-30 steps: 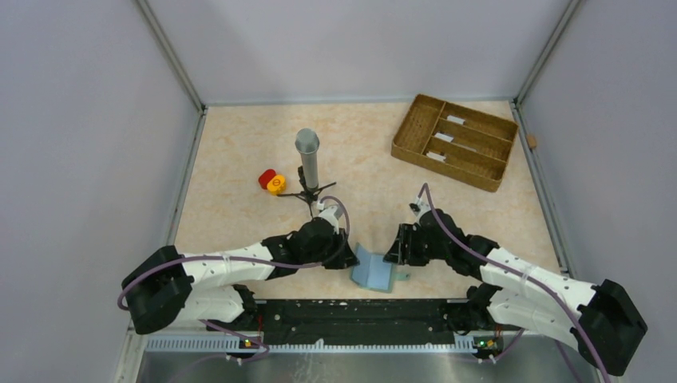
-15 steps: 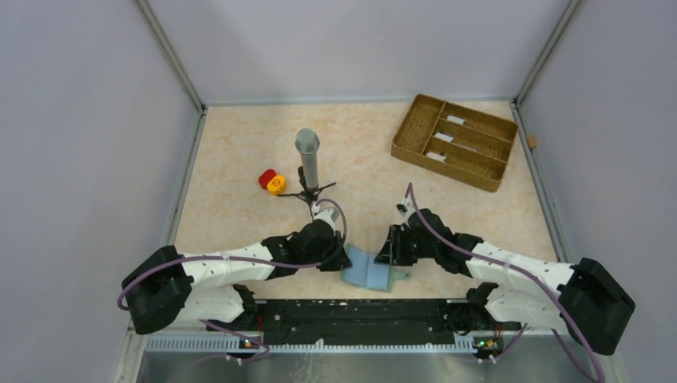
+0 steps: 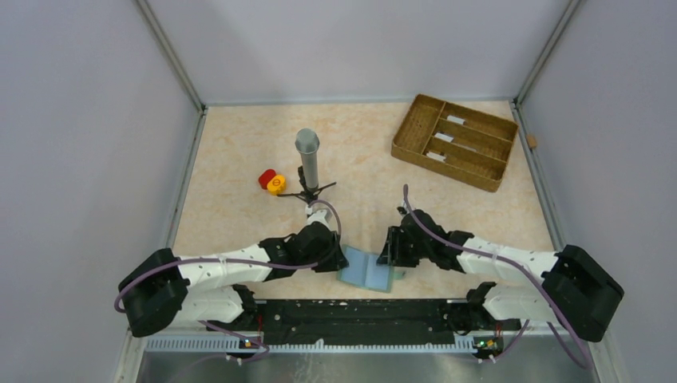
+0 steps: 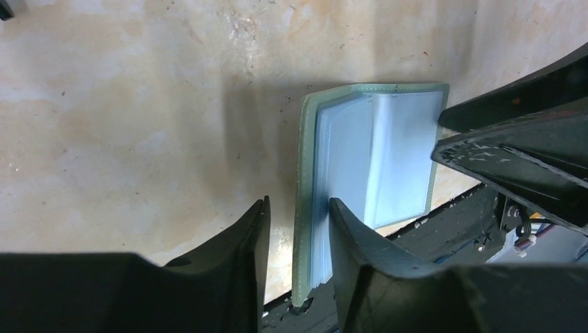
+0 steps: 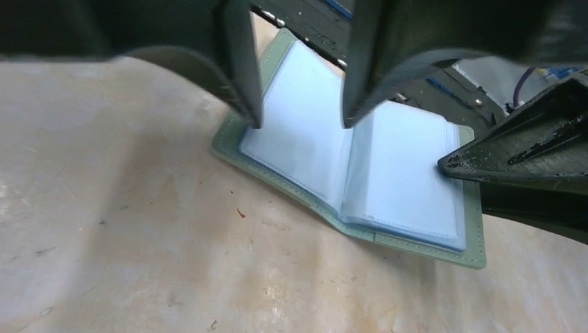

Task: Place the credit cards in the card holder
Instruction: Open the card holder, then pick up the credit card from the storage box.

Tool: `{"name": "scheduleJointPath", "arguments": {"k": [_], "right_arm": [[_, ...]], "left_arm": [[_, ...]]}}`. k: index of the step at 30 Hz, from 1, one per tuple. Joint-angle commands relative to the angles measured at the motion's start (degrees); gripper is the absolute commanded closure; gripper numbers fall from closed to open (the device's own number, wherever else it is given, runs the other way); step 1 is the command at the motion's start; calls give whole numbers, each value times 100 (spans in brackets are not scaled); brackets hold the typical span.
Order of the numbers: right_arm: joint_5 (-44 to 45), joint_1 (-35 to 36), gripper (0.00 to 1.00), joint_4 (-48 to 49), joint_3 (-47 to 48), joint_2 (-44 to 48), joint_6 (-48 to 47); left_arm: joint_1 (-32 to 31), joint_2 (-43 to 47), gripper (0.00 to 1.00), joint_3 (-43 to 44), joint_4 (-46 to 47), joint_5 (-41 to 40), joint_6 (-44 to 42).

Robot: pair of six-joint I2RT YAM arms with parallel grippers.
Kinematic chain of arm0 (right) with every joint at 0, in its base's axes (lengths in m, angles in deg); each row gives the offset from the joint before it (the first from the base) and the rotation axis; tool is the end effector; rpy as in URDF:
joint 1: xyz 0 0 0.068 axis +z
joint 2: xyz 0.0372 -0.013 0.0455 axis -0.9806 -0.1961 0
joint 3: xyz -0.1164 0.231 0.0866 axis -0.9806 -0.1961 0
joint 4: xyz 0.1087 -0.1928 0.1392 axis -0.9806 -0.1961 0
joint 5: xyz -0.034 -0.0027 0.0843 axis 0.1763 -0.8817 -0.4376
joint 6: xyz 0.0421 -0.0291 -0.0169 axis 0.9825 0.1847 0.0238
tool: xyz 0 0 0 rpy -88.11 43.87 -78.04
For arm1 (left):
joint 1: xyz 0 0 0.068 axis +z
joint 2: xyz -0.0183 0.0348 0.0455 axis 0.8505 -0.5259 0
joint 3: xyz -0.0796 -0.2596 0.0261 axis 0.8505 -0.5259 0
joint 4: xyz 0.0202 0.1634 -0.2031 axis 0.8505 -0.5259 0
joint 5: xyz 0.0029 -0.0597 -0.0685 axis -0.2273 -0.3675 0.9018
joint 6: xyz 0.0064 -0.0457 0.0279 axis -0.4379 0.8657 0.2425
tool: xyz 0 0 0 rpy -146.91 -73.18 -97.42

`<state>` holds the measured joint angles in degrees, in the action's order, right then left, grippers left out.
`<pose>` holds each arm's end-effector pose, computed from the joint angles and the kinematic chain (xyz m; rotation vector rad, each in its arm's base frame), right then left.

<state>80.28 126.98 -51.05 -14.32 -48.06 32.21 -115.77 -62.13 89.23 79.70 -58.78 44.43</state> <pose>0.1358 0.1600 0.1521 -0.0276 2.6507 0.8668 0.1196 -0.1845 0.1643 -0.0072 2.5829 -0.8054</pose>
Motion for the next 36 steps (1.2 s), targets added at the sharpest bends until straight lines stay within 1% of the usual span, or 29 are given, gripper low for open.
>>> {"name": "scheduleJointPath", "arguments": {"k": [1, 2, 4, 7, 10, 16, 22, 26, 30, 32, 34, 36], "right_arm": [[360, -110, 48, -613, 737, 451, -642], [457, -195, 42, -818, 900, 556, -814], [638, -376, 35, -1245, 1260, 687, -1203], [1146, -709, 29, -1789, 1836, 653, -1830], [1383, -1185, 25, -1876, 2295, 380, -2463], [985, -2198, 25, -1422, 3135, -686, -3700], [858, -3035, 25, -1243, 3979, -1902, -4678], [878, -3373, 25, -1171, 4478, -2524, -5366], [1039, -3497, 25, -1152, 4923, -3092, -5839], [1063, -3501, 24, -1152, 5101, -3234, -6038], [1063, -3528, 23, -1110, 5226, -3368, -6253], [1026, -3610, 23, -1126, 5370, -3587, -6379]], "left_arm": [[-20, 379, 57, -212, 287, -139, 21], [-24, 452, 54, -283, 408, -128, 12], [-15, 567, 51, -412, 653, -58, -39], [-16, 555, 50, -512, 1023, 119, -82], [-16, 426, 50, -518, 1227, 262, -112], [-16, 286, 50, -530, 1420, 497, -140], [-16, 243, 54, -571, 1469, 484, -106], [-16, 189, 56, -569, 1440, 472, -64], [-7, 198, 56, -547, 1303, 367, -43], [-9, 240, 54, -535, 1209, 347, -52], [-3, 327, 47, -550, 1167, 346, -61], [-7, 412, 41, -584, 1149, 147, -77]]}}
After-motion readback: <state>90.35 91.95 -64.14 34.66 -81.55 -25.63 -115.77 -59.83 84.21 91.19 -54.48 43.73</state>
